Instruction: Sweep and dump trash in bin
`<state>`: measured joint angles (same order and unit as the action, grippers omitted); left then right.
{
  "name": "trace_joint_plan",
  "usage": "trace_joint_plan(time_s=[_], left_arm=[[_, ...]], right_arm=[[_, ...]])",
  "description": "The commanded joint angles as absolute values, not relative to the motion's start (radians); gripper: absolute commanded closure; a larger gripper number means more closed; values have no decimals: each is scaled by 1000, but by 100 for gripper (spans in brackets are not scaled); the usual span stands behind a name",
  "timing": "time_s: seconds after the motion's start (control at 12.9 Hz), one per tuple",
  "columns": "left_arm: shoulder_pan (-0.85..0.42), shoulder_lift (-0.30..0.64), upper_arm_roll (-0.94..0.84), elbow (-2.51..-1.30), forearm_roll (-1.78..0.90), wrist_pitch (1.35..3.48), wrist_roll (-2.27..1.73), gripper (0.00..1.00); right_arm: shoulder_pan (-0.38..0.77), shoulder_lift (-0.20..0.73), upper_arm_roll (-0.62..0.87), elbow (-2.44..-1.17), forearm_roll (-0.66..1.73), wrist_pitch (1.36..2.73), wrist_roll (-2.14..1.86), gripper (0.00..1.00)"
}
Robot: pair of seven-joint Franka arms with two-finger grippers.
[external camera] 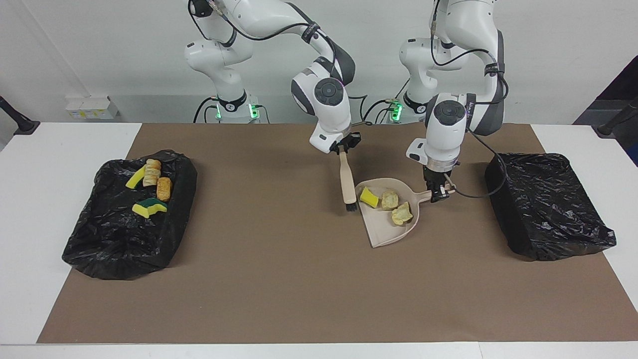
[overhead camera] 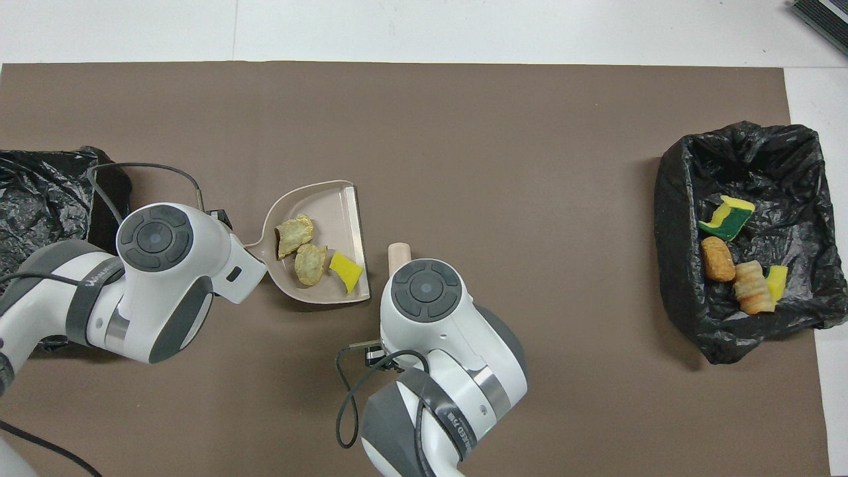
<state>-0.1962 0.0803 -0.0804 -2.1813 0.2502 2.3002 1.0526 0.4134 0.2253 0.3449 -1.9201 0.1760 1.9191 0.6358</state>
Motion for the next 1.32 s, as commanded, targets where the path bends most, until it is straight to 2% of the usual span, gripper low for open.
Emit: trace_joint_plan(time_s=[0.0,0.31,0.54,0.7,0.78,0.85,0.93,1.09,1.24], left_arm=[[-126,71,-84,-2135,247,2306,1150,100],[10,49,-78,-2060,161,2269,1331,100],[177,57,-78,-1924,60,2116,1408,100],[285,64,-78,-1853,28,2092,1468,100],[345,63,-78,-1841,28,2083,1489,100],[403,66,-77,-1816,31,2088,1517,100],[467,84,-77,-1772,38,2095,1551,100],[531,150,-74,-1642,52,2094,1667,100],[541,161,-58,-1614,203,2106,1689,100]], right_arm=[[422,120,357,-2041,155,1922,713,100],[474,-23,357,-2284,161,2048,698,100],[474,-34,356,-2318,161,2071,684,100],[471,-26,356,-2318,161,2094,677,100],[466,-25,356,-2318,161,2094,670,90],[460,-18,356,-2318,170,2095,670,52],[460,-18,356,-2316,192,2098,666,42],[460,-9,356,-2304,193,2098,632,0],[460,14,353,-2252,192,2095,634,0]])
